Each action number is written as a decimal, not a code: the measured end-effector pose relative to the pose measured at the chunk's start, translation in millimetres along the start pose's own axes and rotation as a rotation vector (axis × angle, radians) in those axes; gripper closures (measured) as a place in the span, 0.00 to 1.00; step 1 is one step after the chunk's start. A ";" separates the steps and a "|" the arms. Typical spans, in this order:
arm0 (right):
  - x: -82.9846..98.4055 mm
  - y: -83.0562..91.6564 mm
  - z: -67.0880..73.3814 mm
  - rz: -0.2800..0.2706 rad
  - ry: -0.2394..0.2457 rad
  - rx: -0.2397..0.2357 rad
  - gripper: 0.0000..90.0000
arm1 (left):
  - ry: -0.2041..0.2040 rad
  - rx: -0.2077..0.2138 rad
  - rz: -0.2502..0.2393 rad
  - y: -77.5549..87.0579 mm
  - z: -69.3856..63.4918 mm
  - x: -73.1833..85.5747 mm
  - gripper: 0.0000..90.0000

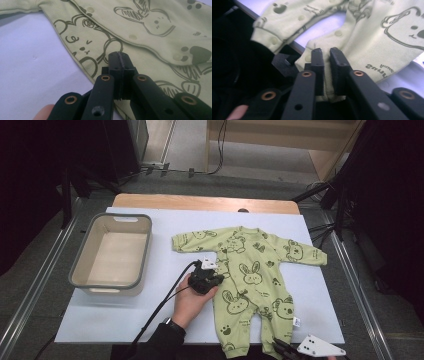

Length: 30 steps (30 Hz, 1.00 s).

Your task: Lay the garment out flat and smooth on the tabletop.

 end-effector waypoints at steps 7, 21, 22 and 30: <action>-28.0 20.4 -52.6 -0.152 -0.157 0.068 0.70 | 0.004 0.008 0.000 -0.2 0.8 -0.3 1.00; -104.1 -68.6 -163.0 0.018 -0.284 0.161 0.72 | 0.008 0.015 0.004 0.0 1.6 -0.3 1.00; -105.7 -73.3 -164.4 0.028 -0.284 0.161 0.72 | 0.006 0.013 0.004 0.0 1.5 -0.2 1.00; -104.3 -77.5 -173.7 0.072 -0.244 0.274 0.95 | 0.004 0.011 0.003 0.0 1.2 -0.2 1.00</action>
Point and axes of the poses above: each handheld gripper's, and its own axes: y roughly backward along the jaws, x roughly out of its underside, z roughly to its left, the point moved 4 cm from there along -y, roughly forward along the jaws, and after that the axes turned 6 degrees about z, right-handed, at the moved point
